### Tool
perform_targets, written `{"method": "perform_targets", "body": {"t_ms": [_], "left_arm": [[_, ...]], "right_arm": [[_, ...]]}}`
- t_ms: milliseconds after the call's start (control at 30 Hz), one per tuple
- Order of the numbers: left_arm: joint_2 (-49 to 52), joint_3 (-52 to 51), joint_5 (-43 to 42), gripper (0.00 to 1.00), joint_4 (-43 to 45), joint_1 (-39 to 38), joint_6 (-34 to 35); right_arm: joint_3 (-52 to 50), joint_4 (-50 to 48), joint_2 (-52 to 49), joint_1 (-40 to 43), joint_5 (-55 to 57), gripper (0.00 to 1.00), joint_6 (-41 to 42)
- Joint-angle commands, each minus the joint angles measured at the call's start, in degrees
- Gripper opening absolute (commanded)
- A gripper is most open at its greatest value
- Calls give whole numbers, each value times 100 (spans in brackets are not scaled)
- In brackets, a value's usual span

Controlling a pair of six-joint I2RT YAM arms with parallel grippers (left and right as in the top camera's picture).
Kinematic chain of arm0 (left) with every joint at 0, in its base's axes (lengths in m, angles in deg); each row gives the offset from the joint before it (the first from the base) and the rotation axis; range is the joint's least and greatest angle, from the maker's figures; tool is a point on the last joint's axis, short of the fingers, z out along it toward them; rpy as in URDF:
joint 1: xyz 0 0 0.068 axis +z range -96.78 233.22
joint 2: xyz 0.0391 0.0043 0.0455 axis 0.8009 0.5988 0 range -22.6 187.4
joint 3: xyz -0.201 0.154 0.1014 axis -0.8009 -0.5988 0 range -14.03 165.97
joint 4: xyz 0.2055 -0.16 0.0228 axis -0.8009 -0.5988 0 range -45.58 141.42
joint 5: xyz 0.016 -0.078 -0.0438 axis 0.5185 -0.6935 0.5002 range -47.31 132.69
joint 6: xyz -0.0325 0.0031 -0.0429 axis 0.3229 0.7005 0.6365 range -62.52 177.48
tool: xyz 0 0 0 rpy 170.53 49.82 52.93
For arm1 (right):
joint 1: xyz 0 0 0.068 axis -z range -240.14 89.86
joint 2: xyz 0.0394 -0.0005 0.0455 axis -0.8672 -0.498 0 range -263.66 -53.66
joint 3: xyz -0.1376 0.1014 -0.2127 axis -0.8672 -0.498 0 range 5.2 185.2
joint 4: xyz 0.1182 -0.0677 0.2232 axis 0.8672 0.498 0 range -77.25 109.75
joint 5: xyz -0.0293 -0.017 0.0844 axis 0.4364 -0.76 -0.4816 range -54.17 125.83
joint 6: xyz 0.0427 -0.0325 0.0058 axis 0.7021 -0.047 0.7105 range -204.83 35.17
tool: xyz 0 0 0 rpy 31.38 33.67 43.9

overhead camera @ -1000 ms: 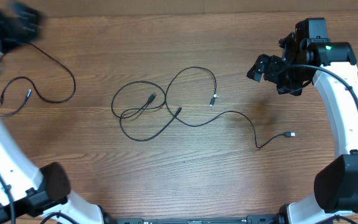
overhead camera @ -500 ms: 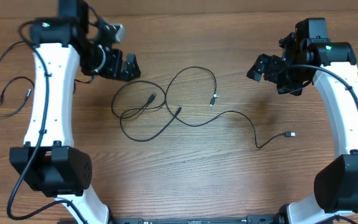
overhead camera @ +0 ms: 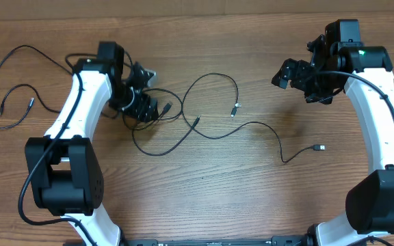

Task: Untangle cables
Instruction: 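Grasp a cable in the pile with the left gripper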

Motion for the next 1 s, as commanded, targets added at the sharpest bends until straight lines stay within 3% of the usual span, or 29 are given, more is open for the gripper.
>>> {"method": "perform_targets", "body": {"t_ms": [0, 100, 300, 600, 767, 967], "left_arm": [[-46, -391, -267, 65, 208, -55, -317], [-44, -649, -654, 62, 494, -55, -236], [-44, -1064, -232, 59, 986, -76, -79], [-42, -1204, -236, 54, 1062, -85, -2], [-42, -1207, -234, 38, 1106, -85, 302], [-42, -1207, -229, 39, 1294, -85, 520]], "right_arm": [[173, -22, 146, -26, 4, 97, -17], [166, -24, 146, -26, 4, 97, -17], [133, -4, 142, -26, 7, 97, -17], [133, -11, 142, -26, 7, 97, -17], [133, -11, 142, -26, -61, 97, -15], [133, -59, 142, -26, -186, 98, 0]]}}
